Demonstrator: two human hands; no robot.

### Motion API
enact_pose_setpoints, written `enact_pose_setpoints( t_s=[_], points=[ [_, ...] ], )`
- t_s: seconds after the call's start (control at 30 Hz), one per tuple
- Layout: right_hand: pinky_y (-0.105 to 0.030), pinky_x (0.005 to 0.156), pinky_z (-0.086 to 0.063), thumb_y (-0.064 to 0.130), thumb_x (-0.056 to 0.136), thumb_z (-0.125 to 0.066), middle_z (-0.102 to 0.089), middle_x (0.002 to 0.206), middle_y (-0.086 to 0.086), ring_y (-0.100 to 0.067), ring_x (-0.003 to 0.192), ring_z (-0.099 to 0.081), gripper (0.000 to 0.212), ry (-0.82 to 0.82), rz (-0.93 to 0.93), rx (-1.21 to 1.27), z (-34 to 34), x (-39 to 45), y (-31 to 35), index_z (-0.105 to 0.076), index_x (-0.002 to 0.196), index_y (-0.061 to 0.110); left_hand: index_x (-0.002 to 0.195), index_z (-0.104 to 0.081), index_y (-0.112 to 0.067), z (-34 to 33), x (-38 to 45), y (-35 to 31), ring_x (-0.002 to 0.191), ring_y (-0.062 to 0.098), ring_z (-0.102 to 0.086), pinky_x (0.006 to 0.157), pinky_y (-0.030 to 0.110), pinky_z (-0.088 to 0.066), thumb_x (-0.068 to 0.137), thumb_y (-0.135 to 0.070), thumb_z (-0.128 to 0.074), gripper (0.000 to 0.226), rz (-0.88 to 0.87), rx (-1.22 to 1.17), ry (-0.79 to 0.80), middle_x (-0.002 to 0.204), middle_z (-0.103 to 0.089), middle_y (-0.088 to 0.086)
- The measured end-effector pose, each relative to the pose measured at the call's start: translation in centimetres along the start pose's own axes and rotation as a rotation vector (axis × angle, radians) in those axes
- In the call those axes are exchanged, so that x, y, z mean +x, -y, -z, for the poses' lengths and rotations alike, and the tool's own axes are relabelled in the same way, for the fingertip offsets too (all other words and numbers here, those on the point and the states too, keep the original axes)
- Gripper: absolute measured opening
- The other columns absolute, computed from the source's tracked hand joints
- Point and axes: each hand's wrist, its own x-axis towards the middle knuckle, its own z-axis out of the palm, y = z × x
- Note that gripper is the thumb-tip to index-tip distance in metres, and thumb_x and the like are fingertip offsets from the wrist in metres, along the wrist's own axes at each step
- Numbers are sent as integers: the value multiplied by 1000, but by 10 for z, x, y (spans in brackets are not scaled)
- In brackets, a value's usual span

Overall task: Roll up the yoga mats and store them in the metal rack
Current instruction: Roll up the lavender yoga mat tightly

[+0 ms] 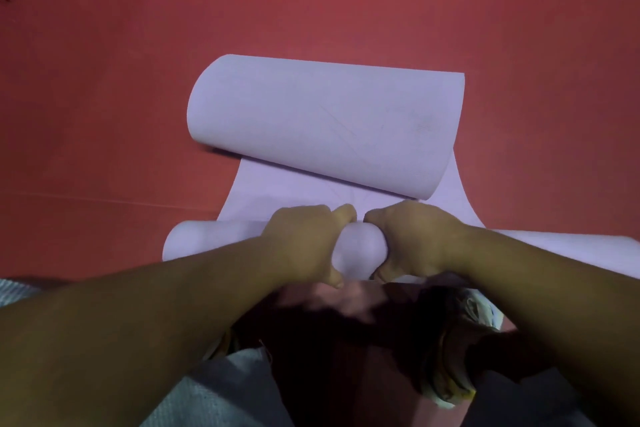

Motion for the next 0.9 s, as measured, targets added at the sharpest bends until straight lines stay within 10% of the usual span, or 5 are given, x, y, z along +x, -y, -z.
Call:
enact_pose_setpoints(
  t_s=[0.2,0.43,0.73,0.9],
  points=[
    [-35,75,-48,52,64,-83,-59,109,5,-23,98,-62,88,-73,8,-208,-3,-2,12,-33,134,34,119,-53,-36,11,8,10,87,15,-60,77,37,-56,63,-58,-81,65,4,-149,120,101,-65,-12],
    [-36,76,-54,46,71,-79,-59,96,11,-19,87,-60,51,37,12,-55,0,-2,4,-51,111,32,128,-41,-42,6,5,4,90,18,-62,77,38,-55,61,-62,-81,80,-24,-114,135,104,-62,-12],
    [-37,73,-51,52,70,-78,-61,104,2,-26,93,-63,79,-24,26,-168,-7,-3,15,-32,130,33,131,-52,-35,11,10,12,92,14,-61,78,34,-53,66,-53,-84,75,-44,-197,219,108,-65,-13],
    [-38,74,-55,50,74,-75,-62,98,5,-22,90,-63,58,-37,63,-110,-13,-1,10,-43,117,28,136,-47,-35,19,14,13,102,16,-60,88,38,-54,67,-53,-86,81,-65,-200,325,117,-62,-11]
  ],
)
